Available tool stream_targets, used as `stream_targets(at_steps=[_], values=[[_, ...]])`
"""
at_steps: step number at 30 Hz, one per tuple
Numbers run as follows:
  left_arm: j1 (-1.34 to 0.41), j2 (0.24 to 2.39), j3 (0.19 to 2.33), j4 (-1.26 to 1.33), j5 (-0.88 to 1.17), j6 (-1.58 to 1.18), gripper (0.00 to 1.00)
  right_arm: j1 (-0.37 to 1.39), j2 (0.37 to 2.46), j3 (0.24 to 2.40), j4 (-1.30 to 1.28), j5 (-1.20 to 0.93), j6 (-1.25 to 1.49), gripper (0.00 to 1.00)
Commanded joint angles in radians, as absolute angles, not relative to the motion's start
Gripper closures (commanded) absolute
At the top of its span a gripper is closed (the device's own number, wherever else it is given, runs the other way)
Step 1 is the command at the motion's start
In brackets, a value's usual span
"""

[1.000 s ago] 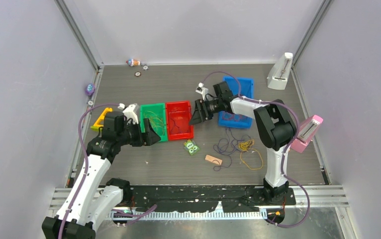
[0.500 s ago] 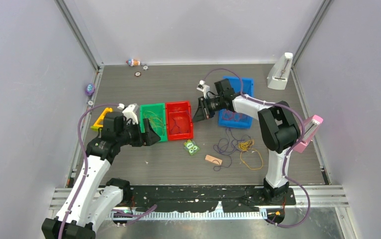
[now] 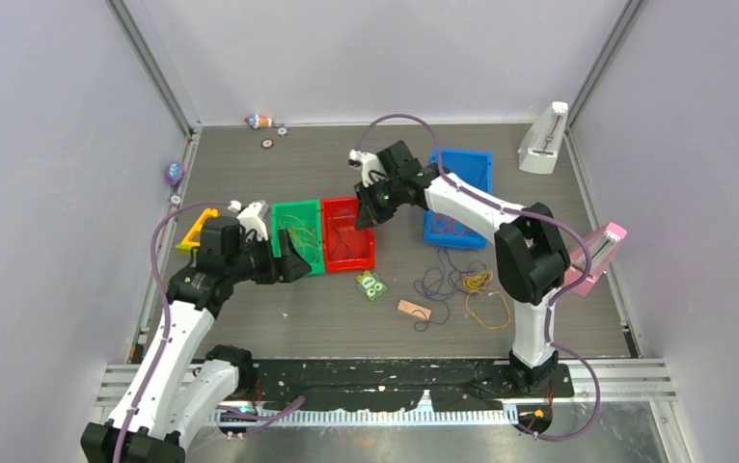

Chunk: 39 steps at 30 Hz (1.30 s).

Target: Untangle the cables

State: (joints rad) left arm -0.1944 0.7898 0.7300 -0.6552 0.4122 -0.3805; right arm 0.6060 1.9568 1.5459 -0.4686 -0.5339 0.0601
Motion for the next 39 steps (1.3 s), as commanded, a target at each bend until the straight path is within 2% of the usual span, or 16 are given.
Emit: stream_targets(at_steps=[1, 7, 13, 21, 22, 23, 25, 31, 39], values=[[-0.196, 0.775, 0.726, -0.634, 0.412, -0.367, 0.24, 0.688, 1.949, 1.646, -0.531, -0.263, 0.144, 0.95], [-0.196, 0.763, 0.73, -0.658, 0.295, -0.403, 0.21, 0.793, 2.066, 1.733, -0.54, 0.072, 0.303, 0.94], [-0.196, 0.712, 0.722, -0.646, 0.211, -0.446, 0.17, 0.808, 2.231, 1.851, -0.533, 0.153, 0.364, 0.94], [-0.196, 0.661, 0.711, -0.642, 0.181, -0.458, 0.15, 0.76, 2.398, 2.129, -0.582, 0.17, 0.338, 0.87], [-0.196, 0.662, 0.713, -0.644, 0.186, -0.458, 0.16, 0.752, 2.418, 2.182, -0.593, 0.169, 0.331, 0.83], [-0.196, 0.663, 0.713, -0.647, 0.187, -0.459, 0.16, 0.747, 2.422, 2.21, -0.605, 0.171, 0.314, 0.69], [-0.196, 0.659, 0.711, -0.649, 0.187, -0.457, 0.15, 0.744, 2.401, 2.198, -0.593, 0.173, 0.29, 0.51], [-0.196, 0.652, 0.704, -0.647, 0.188, -0.457, 0.15, 0.74, 2.325, 2.137, -0.544, 0.166, 0.254, 0.4], [-0.196, 0.651, 0.709, -0.646, 0.197, -0.451, 0.15, 0.741, 2.138, 1.953, -0.508, 0.13, 0.247, 0.36]])
